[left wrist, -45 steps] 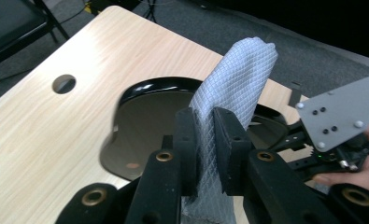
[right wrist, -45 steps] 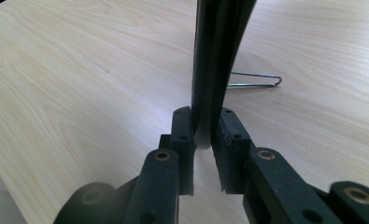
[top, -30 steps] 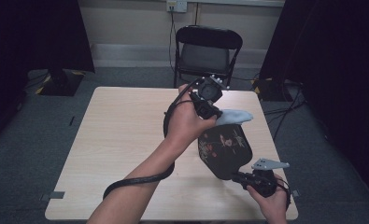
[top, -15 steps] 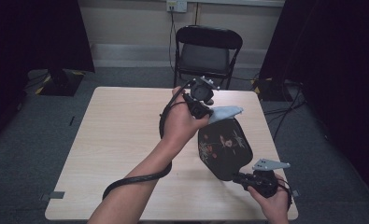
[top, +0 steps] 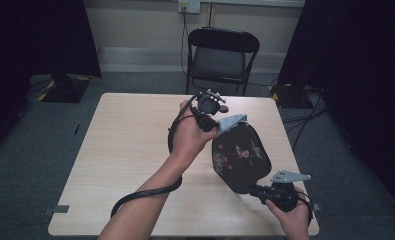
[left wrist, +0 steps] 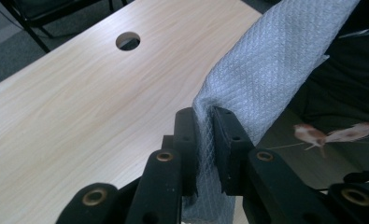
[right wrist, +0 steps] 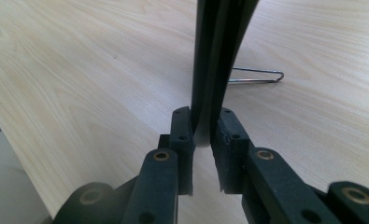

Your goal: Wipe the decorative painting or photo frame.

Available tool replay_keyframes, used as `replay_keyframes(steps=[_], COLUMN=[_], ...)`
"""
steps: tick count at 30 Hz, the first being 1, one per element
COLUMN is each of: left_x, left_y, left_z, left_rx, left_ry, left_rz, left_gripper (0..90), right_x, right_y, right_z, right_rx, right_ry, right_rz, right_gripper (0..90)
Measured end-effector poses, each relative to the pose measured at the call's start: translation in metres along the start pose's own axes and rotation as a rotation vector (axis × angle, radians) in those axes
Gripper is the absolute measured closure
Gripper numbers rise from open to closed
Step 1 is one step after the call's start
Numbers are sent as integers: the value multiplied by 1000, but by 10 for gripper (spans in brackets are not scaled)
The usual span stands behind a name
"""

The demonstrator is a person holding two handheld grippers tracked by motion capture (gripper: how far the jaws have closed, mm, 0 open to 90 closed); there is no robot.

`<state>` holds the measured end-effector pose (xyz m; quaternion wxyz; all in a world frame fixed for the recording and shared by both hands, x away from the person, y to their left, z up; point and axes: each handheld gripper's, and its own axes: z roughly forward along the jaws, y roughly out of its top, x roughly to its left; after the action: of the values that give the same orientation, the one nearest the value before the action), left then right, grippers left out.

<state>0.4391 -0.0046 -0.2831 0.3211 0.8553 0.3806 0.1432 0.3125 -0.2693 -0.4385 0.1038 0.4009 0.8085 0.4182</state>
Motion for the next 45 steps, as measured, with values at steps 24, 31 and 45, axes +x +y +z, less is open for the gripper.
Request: replay_keyframes(steps=[24,31,45], left_x=[20,25,27], left_y=[-34,-42,-56], left_z=[35,43,57], left_rx=[77,96,129], left_ry=[26,43,72], left_rz=[-46,-64,-57], left_gripper=[804,804,801], right_x=[0,0,1], right_y=[0,0,1], right_z=[0,0,0], right_rx=[-1,-1,-1], right_ry=[-2,-5,-5], right_rz=[-3,-3,-4], right_gripper=[792,791,791])
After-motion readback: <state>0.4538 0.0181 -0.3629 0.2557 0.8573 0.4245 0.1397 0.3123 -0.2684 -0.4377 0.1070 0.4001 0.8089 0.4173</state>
